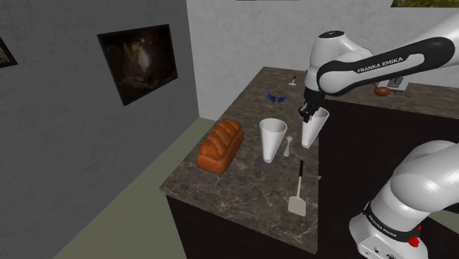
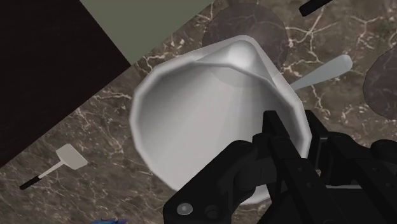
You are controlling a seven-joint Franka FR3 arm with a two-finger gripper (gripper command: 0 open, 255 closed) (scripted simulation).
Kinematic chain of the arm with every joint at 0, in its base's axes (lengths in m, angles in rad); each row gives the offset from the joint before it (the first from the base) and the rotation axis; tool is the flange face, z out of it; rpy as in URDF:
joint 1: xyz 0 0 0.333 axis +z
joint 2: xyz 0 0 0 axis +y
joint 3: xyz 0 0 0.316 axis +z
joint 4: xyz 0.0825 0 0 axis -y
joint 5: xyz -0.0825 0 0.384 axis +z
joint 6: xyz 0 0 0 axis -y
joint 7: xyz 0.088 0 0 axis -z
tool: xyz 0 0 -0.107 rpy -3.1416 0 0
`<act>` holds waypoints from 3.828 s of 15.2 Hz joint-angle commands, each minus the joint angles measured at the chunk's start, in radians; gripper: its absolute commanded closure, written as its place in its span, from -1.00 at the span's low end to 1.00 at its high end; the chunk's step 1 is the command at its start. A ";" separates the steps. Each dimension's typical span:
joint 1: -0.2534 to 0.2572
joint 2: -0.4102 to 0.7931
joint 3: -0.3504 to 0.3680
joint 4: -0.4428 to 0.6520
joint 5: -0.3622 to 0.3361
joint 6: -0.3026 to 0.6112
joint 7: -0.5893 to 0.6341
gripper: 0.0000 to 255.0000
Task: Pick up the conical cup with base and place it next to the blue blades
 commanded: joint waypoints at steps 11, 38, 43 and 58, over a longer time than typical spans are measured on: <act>0.009 -0.049 0.008 0.129 0.024 -0.176 -0.032 1.00; 0.015 -0.026 0.025 0.509 0.053 -0.528 -0.092 1.00; 0.014 -0.005 0.028 0.593 0.056 -0.591 -0.103 1.00; -0.020 0.170 -0.080 0.767 0.036 -0.562 -0.240 1.00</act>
